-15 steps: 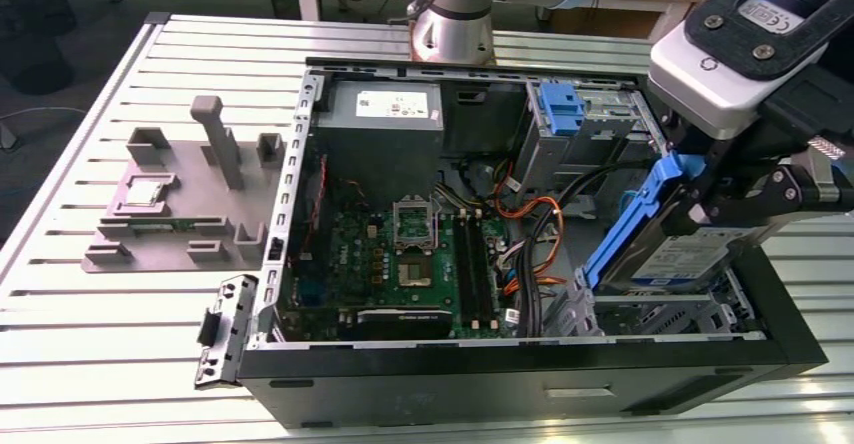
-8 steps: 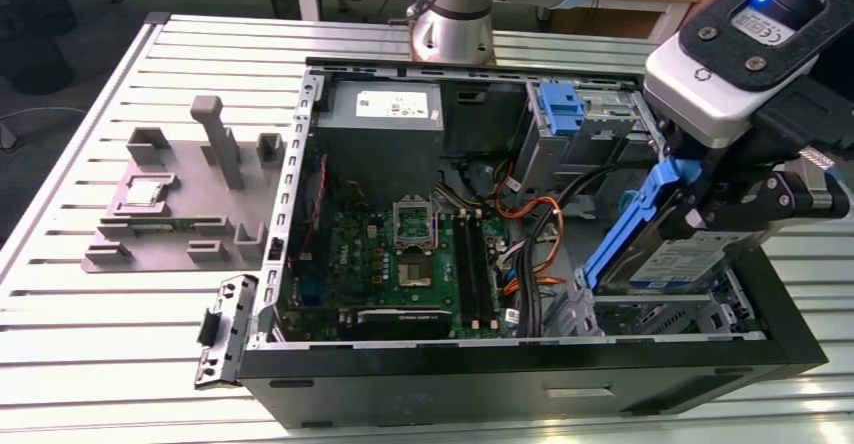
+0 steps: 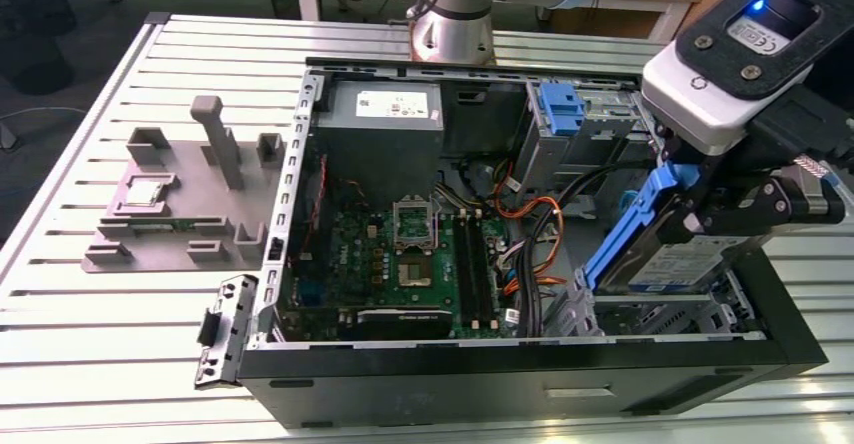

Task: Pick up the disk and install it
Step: 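Insert the disk into the insertion slot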

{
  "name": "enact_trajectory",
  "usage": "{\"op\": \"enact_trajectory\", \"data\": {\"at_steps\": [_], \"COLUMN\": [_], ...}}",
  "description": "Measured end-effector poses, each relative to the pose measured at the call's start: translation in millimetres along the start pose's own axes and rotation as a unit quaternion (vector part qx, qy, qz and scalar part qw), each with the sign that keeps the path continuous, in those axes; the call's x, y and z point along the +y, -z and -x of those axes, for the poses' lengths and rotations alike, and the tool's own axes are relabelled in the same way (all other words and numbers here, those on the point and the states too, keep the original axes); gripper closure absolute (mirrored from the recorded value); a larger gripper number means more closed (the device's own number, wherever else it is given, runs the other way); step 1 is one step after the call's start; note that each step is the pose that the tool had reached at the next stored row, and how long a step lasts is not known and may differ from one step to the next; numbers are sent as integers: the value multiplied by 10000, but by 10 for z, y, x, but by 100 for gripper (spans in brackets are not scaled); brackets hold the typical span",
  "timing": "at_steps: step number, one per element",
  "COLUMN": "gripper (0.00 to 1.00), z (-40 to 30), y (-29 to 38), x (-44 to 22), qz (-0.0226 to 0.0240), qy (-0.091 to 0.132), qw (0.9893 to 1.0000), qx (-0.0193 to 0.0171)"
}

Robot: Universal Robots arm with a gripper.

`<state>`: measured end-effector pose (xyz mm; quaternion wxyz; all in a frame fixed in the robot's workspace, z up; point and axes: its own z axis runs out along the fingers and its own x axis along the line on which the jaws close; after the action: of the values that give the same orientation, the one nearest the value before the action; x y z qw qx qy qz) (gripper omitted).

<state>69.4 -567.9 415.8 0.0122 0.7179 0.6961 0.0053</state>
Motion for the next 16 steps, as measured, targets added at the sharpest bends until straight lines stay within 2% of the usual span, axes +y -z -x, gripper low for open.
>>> {"op": "enact_trajectory", "data": {"at_steps": [4, 16], "gripper": [63, 63], "z": [2, 9], "y": [-8, -89], "x": [0, -2], "qz": [1, 1], "qy": [1, 0], "qw": [10000, 10000], "qx": [-19, -21]}}
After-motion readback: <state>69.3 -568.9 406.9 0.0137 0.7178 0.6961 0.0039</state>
